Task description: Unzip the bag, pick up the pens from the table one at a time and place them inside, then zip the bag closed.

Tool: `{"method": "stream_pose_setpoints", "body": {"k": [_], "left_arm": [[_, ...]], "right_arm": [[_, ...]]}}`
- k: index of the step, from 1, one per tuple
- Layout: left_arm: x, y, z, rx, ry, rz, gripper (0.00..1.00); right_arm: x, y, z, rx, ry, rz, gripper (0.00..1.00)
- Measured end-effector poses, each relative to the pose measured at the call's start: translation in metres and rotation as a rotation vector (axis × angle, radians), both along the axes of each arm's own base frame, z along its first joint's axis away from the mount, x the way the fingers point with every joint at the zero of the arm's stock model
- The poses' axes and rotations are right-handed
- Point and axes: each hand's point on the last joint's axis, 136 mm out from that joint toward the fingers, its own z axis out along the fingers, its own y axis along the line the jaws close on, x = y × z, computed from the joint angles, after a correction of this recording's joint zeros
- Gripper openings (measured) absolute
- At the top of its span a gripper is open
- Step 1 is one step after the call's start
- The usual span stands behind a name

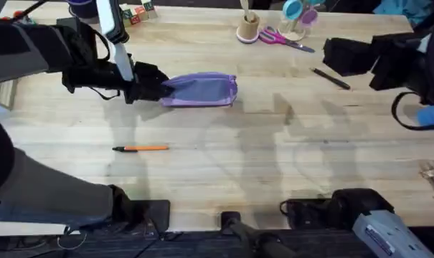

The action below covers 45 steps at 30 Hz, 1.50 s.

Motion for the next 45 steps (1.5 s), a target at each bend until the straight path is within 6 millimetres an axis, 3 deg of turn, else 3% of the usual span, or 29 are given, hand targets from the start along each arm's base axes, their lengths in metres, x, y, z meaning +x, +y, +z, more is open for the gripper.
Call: {"method": "stream_pose_setpoints", "body": {"k": [8, 16, 26, 45], "left_arm": [[0.0, 0.0, 0.0, 0.0, 0.0, 0.0, 0.041], [0.0, 0.0, 0.0, 0.0, 0.0, 0.0, 0.041], [0.0, 0.0, 0.0, 0.0, 0.001, 0.001, 0.042], [0.0, 0.0, 0.0, 0.003, 0.002, 0.001, 0.043]], "right_arm": [[-0.005, 0.026, 0.0, 0.111, 0.025, 0.114, 0.996], [-0.025, 0.066, -0.031, 0.31, 0.253, 0.193, 0.996], [-0.045, 0.114, -0.049, 0.325, 0.383, 0.342, 0.996], [-0.038, 0.125, -0.086, 0.325, 0.55, 0.318, 0.996]]}}
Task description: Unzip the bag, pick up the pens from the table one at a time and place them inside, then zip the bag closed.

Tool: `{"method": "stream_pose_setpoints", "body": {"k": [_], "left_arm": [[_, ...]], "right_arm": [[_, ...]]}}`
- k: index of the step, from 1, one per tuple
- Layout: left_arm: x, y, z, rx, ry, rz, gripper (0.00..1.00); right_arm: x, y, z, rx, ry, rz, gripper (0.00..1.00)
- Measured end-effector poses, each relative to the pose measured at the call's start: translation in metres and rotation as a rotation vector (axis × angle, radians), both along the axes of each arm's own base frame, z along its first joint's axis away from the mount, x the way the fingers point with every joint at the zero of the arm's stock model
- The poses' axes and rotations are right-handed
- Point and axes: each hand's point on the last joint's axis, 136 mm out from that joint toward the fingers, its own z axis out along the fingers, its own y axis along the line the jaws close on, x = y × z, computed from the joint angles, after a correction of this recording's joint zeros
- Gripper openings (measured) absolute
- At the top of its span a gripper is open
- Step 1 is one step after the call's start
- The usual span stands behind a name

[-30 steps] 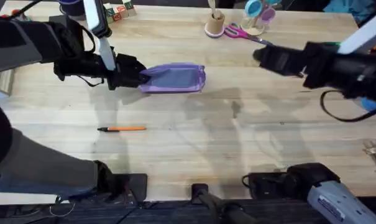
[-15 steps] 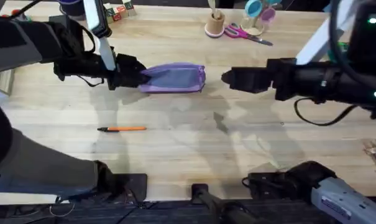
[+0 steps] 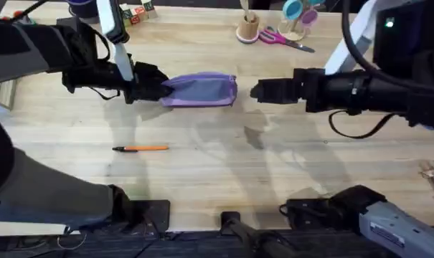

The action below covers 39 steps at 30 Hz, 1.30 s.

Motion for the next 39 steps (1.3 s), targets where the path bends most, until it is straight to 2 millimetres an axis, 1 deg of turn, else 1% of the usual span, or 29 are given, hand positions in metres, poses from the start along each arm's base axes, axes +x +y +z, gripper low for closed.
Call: {"method": "stream_pose_setpoints", "body": {"k": [12, 15, 22, 27, 34, 37, 39], "left_arm": [[0.0, 0.0, 0.0, 0.0, 0.0, 0.0, 0.043], [0.0, 0.0, 0.0, 0.0, 0.0, 0.0, 0.043], [0.0, 0.0, 0.0, 0.0, 0.0, 0.0, 0.043], [0.0, 0.0, 0.0, 0.0, 0.0, 0.0, 0.043], [0.0, 0.0, 0.0, 0.0, 0.0, 0.0, 0.043], [0.0, 0.0, 0.0, 0.0, 0.0, 0.0, 0.043], [0.0, 0.0, 0.0, 0.0, 0.0, 0.0, 0.043]], "right_arm": [[0.007, 0.002, -0.011, 0.0, 0.044, -0.016, 0.995], [0.011, 0.004, -0.017, -0.004, 0.065, -0.02, 0.995], [0.026, 0.01, -0.04, -0.004, 0.138, -0.047, 0.996], [0.037, 0.024, -0.046, 0.007, 0.13, -0.024, 0.996], [0.043, 0.057, -0.054, 0.018, 0.095, 0.06, 0.996], [0.047, 0.066, -0.061, 0.008, 0.087, 0.073, 0.996], [0.05, 0.068, -0.067, 0.0, 0.088, 0.072, 0.996]]}}
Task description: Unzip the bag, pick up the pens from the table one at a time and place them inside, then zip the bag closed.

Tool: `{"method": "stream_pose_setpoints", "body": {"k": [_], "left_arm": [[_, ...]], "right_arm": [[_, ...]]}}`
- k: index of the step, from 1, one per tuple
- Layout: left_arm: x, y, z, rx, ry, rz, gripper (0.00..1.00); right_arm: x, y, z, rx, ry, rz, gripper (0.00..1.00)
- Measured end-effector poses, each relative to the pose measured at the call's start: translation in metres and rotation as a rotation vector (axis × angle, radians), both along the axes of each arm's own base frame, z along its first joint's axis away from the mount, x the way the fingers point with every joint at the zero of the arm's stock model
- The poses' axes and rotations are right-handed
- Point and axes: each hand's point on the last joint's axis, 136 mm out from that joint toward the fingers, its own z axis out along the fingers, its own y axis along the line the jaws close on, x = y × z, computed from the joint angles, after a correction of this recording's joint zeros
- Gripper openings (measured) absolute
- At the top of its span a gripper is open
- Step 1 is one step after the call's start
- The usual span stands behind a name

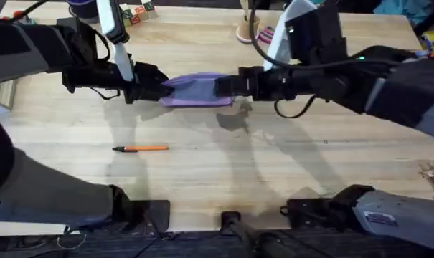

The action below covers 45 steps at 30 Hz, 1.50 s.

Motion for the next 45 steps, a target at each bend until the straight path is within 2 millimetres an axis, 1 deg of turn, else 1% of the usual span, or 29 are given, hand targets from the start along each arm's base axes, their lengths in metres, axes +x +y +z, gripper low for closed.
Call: {"method": "stream_pose_setpoints", "body": {"k": [4, 9, 13, 18, 22, 24, 26, 30, 32, 37, 39, 41, 45], "left_arm": [[0.0, 0.0, 0.0, 0.0, 0.0, 0.0, 0.043], [0.0, 0.0, 0.0, 0.0, 0.0, 0.0, 0.043], [0.0, 0.0, 0.0, 0.0, 0.0, 0.0, 0.043], [0.0, 0.0, 0.0, 0.0, -0.001, 0.0, 0.043], [0.0, 0.0, 0.0, 0.001, -0.001, 0.0, 0.043], [0.0, 0.0, 0.0, 0.001, -0.001, 0.0, 0.043], [0.0, 0.0, 0.0, 0.001, -0.001, 0.0, 0.043], [0.0, 0.0, 0.0, 0.001, -0.001, 0.0, 0.043], [0.0, 0.0, 0.0, 0.001, -0.001, 0.0, 0.043], [0.0, 0.0, 0.0, 0.002, -0.001, 0.001, 0.043], [0.001, 0.0, 0.0, 0.002, -0.003, 0.0, 0.043], [0.001, 0.0, 0.0, 0.002, -0.004, 0.0, 0.043], [0.001, 0.0, 0.0, 0.003, -0.004, 0.001, 0.043]], "right_arm": [[0.008, 0.003, -0.01, -0.001, 0.009, -0.017, 0.991], [0.021, 0.009, -0.018, 0.008, -0.007, -0.028, 0.917], [0.028, 0.011, -0.022, 0.011, -0.016, -0.037, 0.882], [0.031, 0.007, -0.027, -0.012, -0.017, -0.058, 0.734], [0.033, 0.005, -0.028, -0.026, -0.022, -0.075, 0.564], [0.035, 0.003, -0.029, -0.035, -0.027, -0.083, 0.505], [0.036, 0.001, -0.029, -0.043, -0.031, -0.093, 0.46], [0.038, -0.001, -0.03, -0.053, -0.037, -0.104, 0.416], [0.038, -0.002, -0.03, -0.056, -0.038, -0.107, 0.364], [0.04, -0.004, -0.03, -0.065, -0.044, -0.117, 0.197], [0.04, -0.004, -0.031, -0.066, -0.044, -0.117, 0.065], [0.04, -0.004, -0.031, -0.066, -0.044, -0.117, 0.037], [0.041, -0.003, -0.029, -0.063, -0.05, -0.117, 0.034]]}}
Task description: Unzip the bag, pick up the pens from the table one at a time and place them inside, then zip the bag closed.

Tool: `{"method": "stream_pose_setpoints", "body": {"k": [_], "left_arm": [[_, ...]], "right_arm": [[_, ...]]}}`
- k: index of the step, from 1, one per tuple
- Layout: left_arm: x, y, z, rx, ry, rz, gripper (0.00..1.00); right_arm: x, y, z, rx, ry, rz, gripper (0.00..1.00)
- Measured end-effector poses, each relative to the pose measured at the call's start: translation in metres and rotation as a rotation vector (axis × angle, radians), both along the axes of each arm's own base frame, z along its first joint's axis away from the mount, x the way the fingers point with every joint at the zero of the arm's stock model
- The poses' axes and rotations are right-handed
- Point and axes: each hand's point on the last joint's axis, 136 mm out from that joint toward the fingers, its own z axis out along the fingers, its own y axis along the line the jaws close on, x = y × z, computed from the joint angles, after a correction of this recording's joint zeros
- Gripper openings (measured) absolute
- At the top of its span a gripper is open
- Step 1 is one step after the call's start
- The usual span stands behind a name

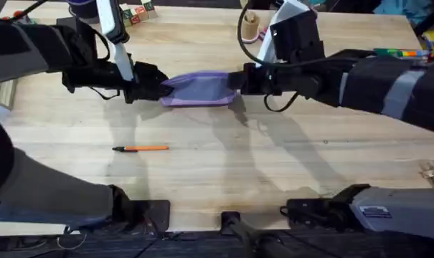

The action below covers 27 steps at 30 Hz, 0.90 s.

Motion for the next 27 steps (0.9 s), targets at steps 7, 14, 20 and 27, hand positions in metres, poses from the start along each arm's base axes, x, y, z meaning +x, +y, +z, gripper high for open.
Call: {"method": "stream_pose_setpoints", "body": {"k": [7, 14, 20, 27], "left_arm": [[0.0, 0.0, 0.0, 0.001, 0.0, 0.0, 0.043], [0.0, 0.0, 0.001, -0.011, 0.003, 0.004, 0.043], [-0.001, -0.002, 0.001, -0.012, 0.006, -0.001, 0.043], [-0.001, -0.002, 0.001, -0.01, 0.005, -0.002, 0.043]], "right_arm": [[0.0, 0.0, 0.004, 0.004, -0.008, 0.0, 0.03], [-0.004, -0.001, 0.055, 0.066, -0.126, 0.003, 0.03], [-0.008, 0.0, 0.069, 0.084, -0.155, 0.009, 0.03], [-0.014, -0.004, 0.06, 0.062, -0.111, 0.009, 0.031]]}}
